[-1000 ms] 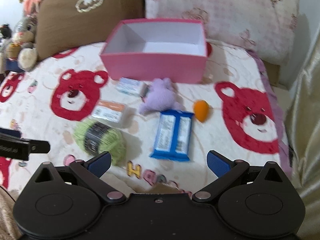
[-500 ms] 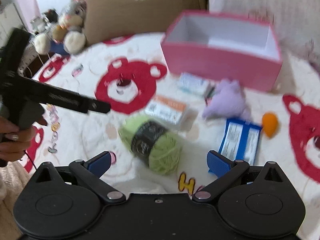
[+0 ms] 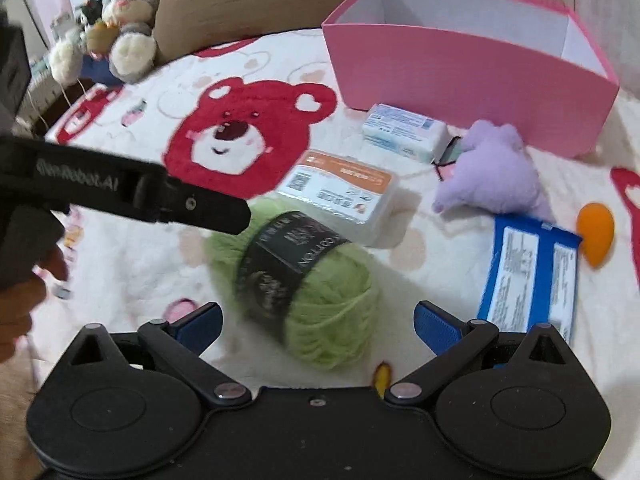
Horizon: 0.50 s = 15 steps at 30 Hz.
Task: Organize objects
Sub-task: 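Move the left tool to the green yarn skein and close on it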
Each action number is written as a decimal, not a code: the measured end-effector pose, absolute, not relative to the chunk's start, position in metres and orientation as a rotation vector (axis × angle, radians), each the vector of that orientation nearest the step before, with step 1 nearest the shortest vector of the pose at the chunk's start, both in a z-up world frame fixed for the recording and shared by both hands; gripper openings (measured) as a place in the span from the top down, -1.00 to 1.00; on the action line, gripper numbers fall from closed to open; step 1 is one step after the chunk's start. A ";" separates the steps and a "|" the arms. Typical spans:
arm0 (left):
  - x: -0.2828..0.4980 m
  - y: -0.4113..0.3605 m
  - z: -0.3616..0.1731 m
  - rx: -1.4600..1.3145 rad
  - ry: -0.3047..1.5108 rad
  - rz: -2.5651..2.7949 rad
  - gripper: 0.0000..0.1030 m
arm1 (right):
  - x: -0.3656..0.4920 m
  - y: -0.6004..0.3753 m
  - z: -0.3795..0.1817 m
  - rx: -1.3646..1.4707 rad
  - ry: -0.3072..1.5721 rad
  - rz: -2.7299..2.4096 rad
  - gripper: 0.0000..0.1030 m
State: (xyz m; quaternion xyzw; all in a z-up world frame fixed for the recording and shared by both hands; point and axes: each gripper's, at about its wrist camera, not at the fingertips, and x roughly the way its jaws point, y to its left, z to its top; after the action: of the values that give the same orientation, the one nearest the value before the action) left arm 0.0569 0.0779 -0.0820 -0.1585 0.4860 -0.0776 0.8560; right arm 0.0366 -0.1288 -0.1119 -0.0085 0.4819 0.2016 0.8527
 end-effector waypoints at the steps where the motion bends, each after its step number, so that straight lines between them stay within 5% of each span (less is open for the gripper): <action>1: 0.059 0.076 -0.084 -0.331 1.018 -0.172 -0.81 | 0.038 -0.130 -0.115 -0.007 1.014 0.433 -1.00; 8: 0.061 0.068 -0.099 -0.366 1.017 -0.227 -0.57 | 0.042 -0.140 -0.132 0.094 1.033 0.442 -0.96; 15: 0.061 0.077 -0.116 -0.536 1.044 -0.253 -0.30 | 0.049 -0.138 -0.145 0.163 1.057 0.463 -0.51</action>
State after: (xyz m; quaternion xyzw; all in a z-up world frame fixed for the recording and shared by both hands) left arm 0.0609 0.0766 -0.1162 -0.2522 0.4912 -0.1192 0.8252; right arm 0.0486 -0.1382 -0.1450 0.0770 0.4992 0.2188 0.8349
